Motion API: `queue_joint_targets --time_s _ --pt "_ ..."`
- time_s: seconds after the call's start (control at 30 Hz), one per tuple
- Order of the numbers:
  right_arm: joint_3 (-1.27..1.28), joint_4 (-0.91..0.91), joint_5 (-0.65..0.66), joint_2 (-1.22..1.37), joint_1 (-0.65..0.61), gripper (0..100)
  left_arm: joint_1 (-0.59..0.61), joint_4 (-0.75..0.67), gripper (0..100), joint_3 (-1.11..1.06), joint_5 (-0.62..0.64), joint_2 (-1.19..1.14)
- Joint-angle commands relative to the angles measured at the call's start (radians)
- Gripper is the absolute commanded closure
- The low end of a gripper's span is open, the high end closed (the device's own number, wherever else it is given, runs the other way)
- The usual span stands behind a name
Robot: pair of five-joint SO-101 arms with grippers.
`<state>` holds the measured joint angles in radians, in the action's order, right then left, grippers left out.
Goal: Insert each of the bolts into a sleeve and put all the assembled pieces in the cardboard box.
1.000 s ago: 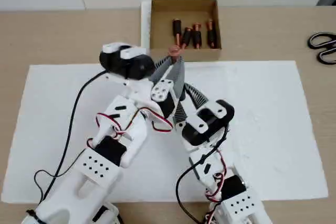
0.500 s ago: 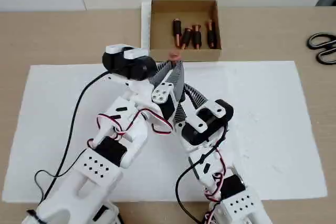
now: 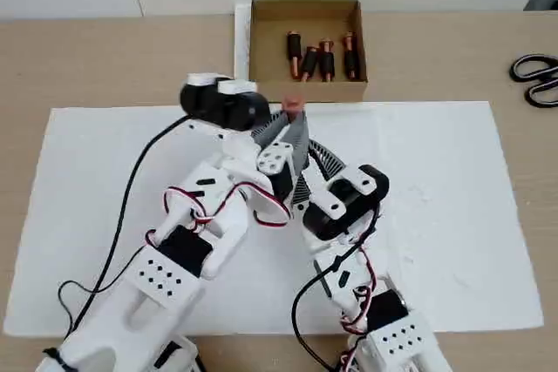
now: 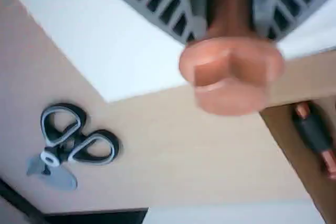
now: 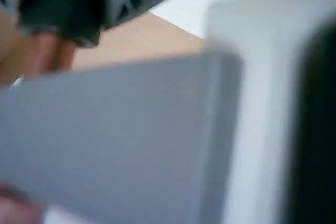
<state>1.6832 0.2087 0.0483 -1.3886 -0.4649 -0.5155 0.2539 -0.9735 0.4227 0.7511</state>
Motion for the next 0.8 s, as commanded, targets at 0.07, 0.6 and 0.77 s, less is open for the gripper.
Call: queue_joint_targets --time_s 0.07,0.6,0.77 --pt "0.008 0.005 -0.009 -0.024 0.001 99.5 -0.018 0.11 99 0.082 0.008 0.041" --pt "0.008 0.005 -0.009 -0.024 0.001 99.5 -0.034 0.25 98 0.074 0.003 0.048" --pt "0.008 0.005 -0.009 -0.024 0.001 99.5 -0.046 0.281 85 0.073 0.003 0.048"
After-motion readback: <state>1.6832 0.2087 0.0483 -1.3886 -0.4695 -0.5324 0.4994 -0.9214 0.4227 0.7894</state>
